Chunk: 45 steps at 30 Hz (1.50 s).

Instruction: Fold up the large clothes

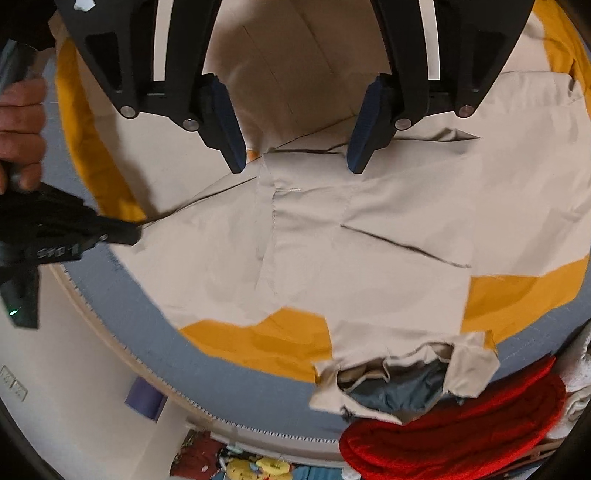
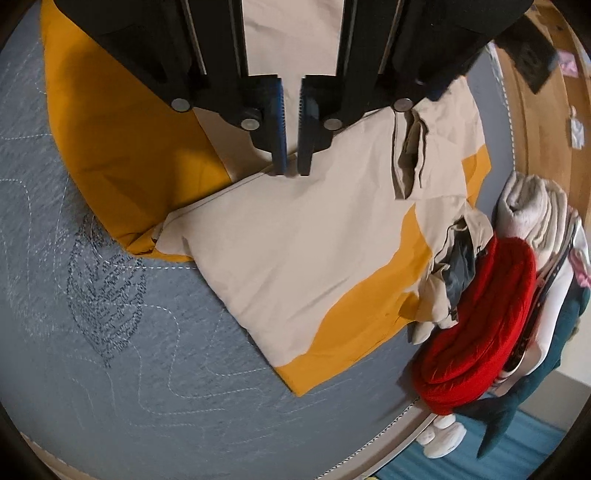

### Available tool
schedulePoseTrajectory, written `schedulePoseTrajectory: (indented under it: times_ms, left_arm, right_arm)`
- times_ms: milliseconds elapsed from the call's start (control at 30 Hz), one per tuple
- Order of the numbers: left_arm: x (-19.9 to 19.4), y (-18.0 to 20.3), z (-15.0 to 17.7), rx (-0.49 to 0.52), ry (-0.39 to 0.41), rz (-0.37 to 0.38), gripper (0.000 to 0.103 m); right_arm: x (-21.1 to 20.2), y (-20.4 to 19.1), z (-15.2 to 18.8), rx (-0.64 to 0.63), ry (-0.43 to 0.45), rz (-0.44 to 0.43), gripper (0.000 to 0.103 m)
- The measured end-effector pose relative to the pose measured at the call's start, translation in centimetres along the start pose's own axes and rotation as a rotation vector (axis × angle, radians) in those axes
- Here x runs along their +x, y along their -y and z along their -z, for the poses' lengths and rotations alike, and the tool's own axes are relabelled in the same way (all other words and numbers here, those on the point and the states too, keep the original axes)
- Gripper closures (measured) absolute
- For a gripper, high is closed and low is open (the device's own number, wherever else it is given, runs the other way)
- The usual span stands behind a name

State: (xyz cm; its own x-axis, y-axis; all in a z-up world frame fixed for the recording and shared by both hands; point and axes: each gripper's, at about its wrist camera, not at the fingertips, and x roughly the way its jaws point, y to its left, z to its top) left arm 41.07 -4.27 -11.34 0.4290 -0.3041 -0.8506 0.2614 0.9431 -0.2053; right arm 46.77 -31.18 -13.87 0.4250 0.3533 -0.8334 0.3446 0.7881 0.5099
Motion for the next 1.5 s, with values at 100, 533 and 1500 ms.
schedulePoseTrajectory:
  times_ms: [100, 533, 1500]
  left_arm:
    - [1.0, 0.4, 0.3, 0.018, -0.02, -0.037, 0.047]
    - [-6.9, -3.4, -0.9, -0.128, 0.126, -0.041, 0.095]
    - [-8.7, -26.7, 7.1, -0.936, 0.066, 0.127, 0.063]
  right_arm:
    - [0.2, -0.1, 0.1, 0.012, -0.002, -0.012, 0.102]
    - [1.1, -0.8, 0.1, 0.001, -0.023, 0.011, 0.1]
    - [1.7, 0.3, 0.2, 0.049, 0.004, 0.042, 0.07]
